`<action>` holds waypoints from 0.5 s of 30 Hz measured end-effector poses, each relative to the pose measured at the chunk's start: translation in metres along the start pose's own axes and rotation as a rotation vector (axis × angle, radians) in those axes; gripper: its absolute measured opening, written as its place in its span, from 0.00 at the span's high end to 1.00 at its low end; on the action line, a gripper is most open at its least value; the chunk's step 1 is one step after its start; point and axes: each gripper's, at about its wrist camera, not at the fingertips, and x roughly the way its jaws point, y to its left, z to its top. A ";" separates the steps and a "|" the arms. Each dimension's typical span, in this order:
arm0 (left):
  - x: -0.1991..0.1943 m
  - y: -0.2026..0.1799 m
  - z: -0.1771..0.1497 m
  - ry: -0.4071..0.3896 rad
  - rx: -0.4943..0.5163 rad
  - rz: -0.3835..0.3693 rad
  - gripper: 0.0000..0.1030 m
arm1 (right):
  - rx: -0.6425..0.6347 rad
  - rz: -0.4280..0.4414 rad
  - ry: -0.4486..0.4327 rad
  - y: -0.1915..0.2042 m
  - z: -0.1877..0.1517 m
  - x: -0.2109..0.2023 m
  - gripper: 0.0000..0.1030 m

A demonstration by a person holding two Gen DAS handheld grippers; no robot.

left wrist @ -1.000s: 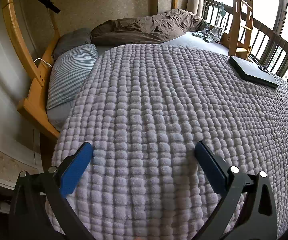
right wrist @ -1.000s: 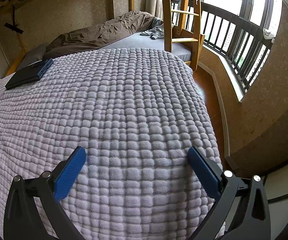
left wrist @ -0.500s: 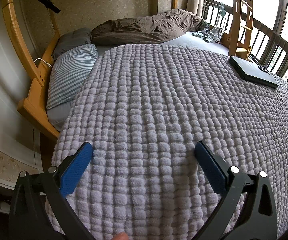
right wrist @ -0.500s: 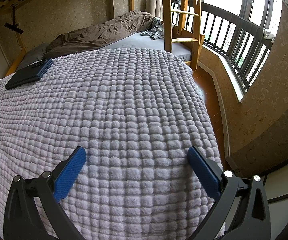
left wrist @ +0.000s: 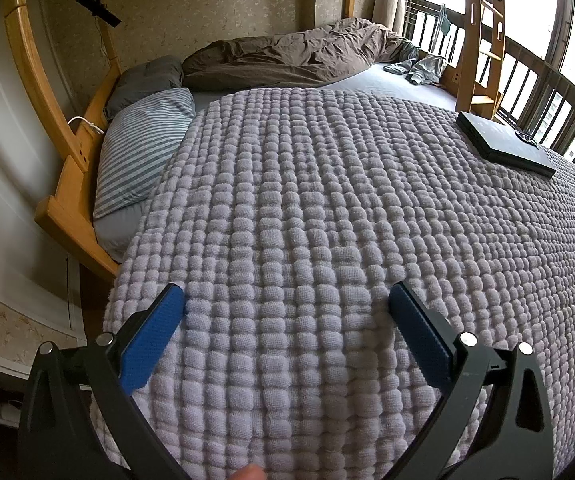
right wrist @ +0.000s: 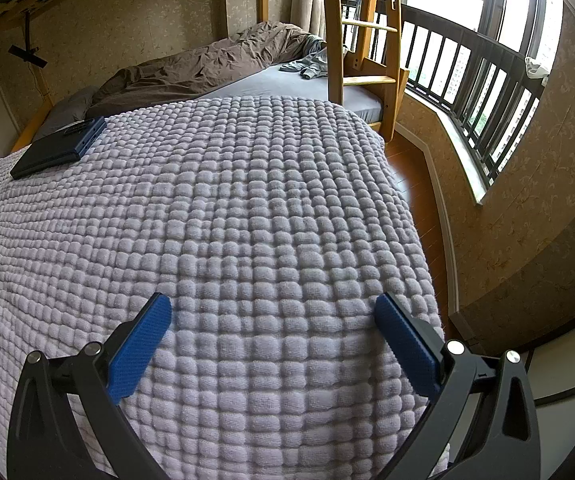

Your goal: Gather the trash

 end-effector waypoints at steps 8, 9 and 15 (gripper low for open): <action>0.000 0.000 0.000 0.000 0.000 0.000 0.01 | 0.000 0.000 0.000 0.000 0.000 0.000 0.03; 0.000 0.000 0.000 0.000 0.000 0.000 0.01 | 0.000 0.000 0.000 0.000 0.000 0.000 0.03; 0.000 0.000 0.000 0.001 -0.001 0.001 0.01 | 0.000 0.000 0.000 0.000 0.000 0.000 0.03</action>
